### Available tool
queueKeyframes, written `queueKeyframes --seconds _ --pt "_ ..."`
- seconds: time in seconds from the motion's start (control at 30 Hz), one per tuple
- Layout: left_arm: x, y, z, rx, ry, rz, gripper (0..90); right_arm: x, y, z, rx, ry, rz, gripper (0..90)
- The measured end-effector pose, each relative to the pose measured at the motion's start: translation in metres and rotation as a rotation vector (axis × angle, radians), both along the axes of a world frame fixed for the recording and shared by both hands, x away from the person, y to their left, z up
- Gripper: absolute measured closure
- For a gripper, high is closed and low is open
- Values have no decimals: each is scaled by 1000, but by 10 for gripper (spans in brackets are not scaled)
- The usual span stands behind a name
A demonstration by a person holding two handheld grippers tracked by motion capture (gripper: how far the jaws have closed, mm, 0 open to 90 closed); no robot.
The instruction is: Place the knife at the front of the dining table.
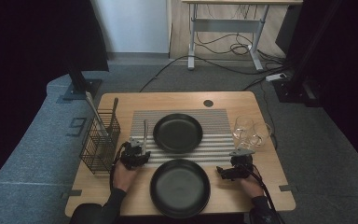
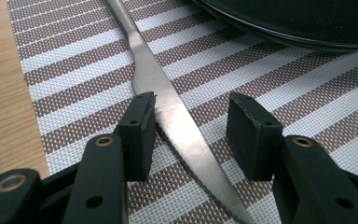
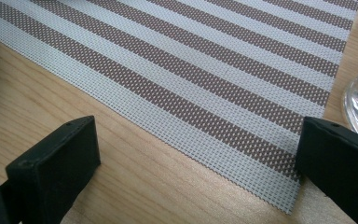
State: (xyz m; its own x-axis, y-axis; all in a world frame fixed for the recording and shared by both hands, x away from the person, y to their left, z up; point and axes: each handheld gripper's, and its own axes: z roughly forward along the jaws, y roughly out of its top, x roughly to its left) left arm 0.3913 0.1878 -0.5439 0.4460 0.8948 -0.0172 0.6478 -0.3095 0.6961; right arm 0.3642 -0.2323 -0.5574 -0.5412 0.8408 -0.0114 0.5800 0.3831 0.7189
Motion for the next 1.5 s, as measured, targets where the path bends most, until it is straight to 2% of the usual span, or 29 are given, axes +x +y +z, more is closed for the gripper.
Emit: queueKeyframes --seconds 0.2,0.47,0.57,0.7,0.87,1.0,1.17,1.23,1.33,1.5 --pt "-1 0 1 4 -9 -7 489 0 0 0 0 0 0 0" --pt "-5 0 6 -6 -27 -37 372 0 0 0 0 0 0 0" --pt "-7 1 6 -24 -11 -65 331 0 0 0 0 0 0 0" --pt "-12 1 6 -18 4 -81 286 0 0 0 0 0 0 0" --pt "-19 4 6 -36 19 -110 210 0 0 0 0 0 0 0" --pt "-27 5 2 -5 26 -129 145 0 0 0 0 -1 0 0" --pt "-35 7 -1 -3 28 -147 128 0 0 0 0 -1 -1 0" --pt "-38 7 -4 5 28 -163 80 0 0 0 0 -1 -1 0" --pt "-43 5 -8 46 23 -181 4 0 0 0 0 -1 0 0" --pt "-46 5 -8 41 23 -187 0 0 0 0 0 0 0 0"
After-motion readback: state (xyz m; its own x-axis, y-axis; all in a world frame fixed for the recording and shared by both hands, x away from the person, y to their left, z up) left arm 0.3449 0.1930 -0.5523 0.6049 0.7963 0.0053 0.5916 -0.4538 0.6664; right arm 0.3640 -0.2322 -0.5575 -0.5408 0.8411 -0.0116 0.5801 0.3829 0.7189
